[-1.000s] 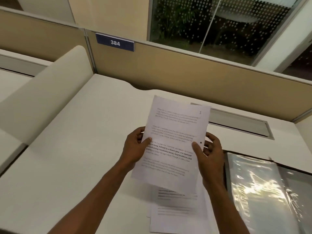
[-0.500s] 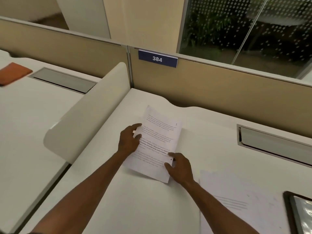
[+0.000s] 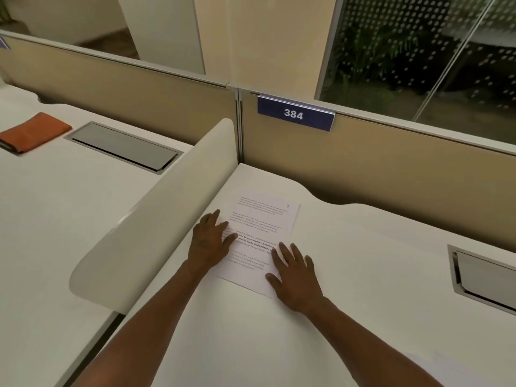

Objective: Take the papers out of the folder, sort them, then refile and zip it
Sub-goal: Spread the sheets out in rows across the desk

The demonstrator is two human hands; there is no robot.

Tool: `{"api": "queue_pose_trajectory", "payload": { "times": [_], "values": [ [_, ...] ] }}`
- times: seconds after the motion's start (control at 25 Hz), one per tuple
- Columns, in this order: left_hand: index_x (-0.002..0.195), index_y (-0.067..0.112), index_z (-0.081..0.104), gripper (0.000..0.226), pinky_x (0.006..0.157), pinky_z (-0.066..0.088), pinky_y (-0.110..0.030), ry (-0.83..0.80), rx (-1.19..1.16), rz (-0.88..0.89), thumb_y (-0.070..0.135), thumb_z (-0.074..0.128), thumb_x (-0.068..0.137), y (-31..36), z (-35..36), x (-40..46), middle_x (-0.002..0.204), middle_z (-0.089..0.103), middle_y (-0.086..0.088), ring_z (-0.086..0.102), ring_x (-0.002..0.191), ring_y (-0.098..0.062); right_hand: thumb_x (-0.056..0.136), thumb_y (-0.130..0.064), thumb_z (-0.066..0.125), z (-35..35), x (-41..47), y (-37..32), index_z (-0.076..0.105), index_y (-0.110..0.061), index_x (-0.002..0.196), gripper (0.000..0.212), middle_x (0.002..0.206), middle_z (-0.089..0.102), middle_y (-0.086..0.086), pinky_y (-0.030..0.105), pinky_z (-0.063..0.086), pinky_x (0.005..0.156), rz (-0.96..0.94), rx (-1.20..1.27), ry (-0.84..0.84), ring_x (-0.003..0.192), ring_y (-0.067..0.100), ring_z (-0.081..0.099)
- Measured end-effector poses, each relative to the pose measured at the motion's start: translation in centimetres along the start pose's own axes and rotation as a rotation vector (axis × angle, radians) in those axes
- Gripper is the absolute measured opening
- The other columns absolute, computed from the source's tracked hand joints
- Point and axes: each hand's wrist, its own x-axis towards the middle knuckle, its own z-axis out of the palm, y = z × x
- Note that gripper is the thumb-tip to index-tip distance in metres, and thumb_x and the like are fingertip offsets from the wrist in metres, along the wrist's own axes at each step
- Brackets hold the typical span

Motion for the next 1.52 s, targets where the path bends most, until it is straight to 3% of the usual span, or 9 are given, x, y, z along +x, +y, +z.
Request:
{"api": "queue_pose_trajectory", "payload": {
  "times": [0.16, 0.48, 0.76, 0.88, 1.04, 1.16, 1.28, 1.4, 1.52],
  "values": [
    [0.145, 0.015, 0.051, 0.085, 0.119, 0.022, -0.048, -0.093, 0.030, 0.022, 0.072, 0.031, 0.085, -1.2, 1.1, -0.5, 0.156, 0.038, -0.012, 0.031, 0.146, -0.033, 0.080, -0.073, -0.013, -0.8, 3.4, -0.8, 0.001, -0.029, 0.160, 0.093, 0.169, -0.011, -0.003, 0.054, 0.001, 0.122, 0.013, -0.008, 0.002, 0.155, 0.025, -0.011],
    [0.156, 0.017, 0.029, 0.088, 0.121, 0.000, -0.037, -0.107, 0.003, -0.008, 0.066, 0.011, 0.085, -3.2, 1.6, 1.6, 0.164, 0.017, -0.009, 0.010, 0.153, -0.029, 0.075, -0.082, -0.001, -0.9, 5.5, -1.9, -0.001, -0.031, 0.160, 0.099, 0.168, -0.013, -0.003, 0.061, -0.001, 0.119, 0.003, -0.012, -0.005, 0.154, 0.031, -0.014],
    [0.148, 0.004, 0.043, 0.057, 0.121, 0.014, -0.040, -0.056, -0.054, -0.073, 0.030, 0.037, 0.097, -4.3, 0.7, 1.1, 0.158, 0.031, -0.020, 0.023, 0.149, -0.036, 0.078, -0.086, 0.009, -0.6, 5.5, -2.9, 0.001, -0.035, 0.160, 0.096, 0.168, -0.014, -0.004, 0.062, -0.007, 0.119, -0.031, 0.015, -0.016, 0.153, 0.031, -0.017],
    [0.142, -0.001, 0.050, 0.057, 0.119, 0.017, -0.046, -0.058, 0.007, -0.032, 0.029, 0.033, 0.096, -4.2, 1.1, 1.1, 0.151, 0.041, -0.024, 0.032, 0.144, -0.042, 0.084, -0.085, 0.016, -0.2, 5.6, -3.1, 0.000, -0.036, 0.159, 0.092, 0.168, -0.015, -0.003, 0.061, -0.008, 0.119, -0.030, -0.003, -0.013, 0.153, 0.031, -0.017],
    [0.148, 0.003, 0.042, 0.060, 0.123, 0.011, -0.043, -0.046, -0.013, -0.048, 0.030, 0.028, 0.096, -4.4, 1.1, 0.8, 0.158, 0.032, -0.019, 0.021, 0.150, -0.037, 0.083, -0.085, 0.016, -0.6, 5.3, -2.8, 0.000, -0.038, 0.159, 0.091, 0.167, -0.016, -0.007, 0.055, -0.006, 0.121, -0.039, 0.040, 0.008, 0.154, 0.026, -0.015],
    [0.149, 0.005, 0.041, 0.060, 0.122, 0.013, -0.040, 0.034, -0.069, -0.050, 0.036, 0.033, 0.098, -3.5, 0.5, 0.2, 0.159, 0.031, -0.017, 0.019, 0.151, -0.033, 0.089, -0.078, 0.036, -0.6, 1.9, -1.9, 0.020, -0.038, 0.157, 0.081, 0.168, 0.000, -0.009, 0.036, 0.008, 0.123, 0.012, 0.338, 0.218, 0.155, 0.012, 0.002],
    [0.145, 0.010, 0.049, 0.056, 0.119, 0.024, -0.040, 0.152, -0.219, -0.033, 0.038, 0.047, 0.097, 1.2, 0.5, -3.0, 0.156, 0.039, -0.009, 0.022, 0.150, -0.025, 0.086, -0.065, 0.056, -0.1, -7.8, -0.2, 0.055, -0.038, 0.137, 0.058, 0.154, 0.040, -0.017, 0.019, 0.032, 0.112, 0.140, 0.641, 0.540, 0.142, 0.001, 0.036],
    [0.137, 0.018, 0.058, 0.043, 0.116, 0.021, -0.021, 0.116, -0.459, 0.008, 0.028, 0.062, 0.095, 8.9, 2.3, -10.2, 0.148, 0.047, 0.001, 0.028, 0.146, -0.016, 0.080, -0.051, 0.065, 1.6, -19.6, 2.5, 0.072, -0.029, 0.114, 0.040, 0.125, 0.065, -0.013, 0.024, 0.050, 0.093, 0.338, 0.662, 0.787, 0.118, 0.012, 0.063],
    [0.128, 0.024, 0.063, 0.038, 0.111, 0.019, -0.006, -0.048, -0.620, 0.119, 0.025, 0.069, 0.091, 17.5, 4.9, -19.6, 0.139, 0.053, 0.010, 0.036, 0.141, -0.008, 0.077, -0.051, 0.063, 2.9, -31.1, 5.7, 0.074, -0.026, 0.104, 0.038, 0.111, 0.070, -0.007, 0.017, 0.049, 0.088, 0.589, 0.527, 0.876, 0.102, 0.020, 0.068]
  ]
}}
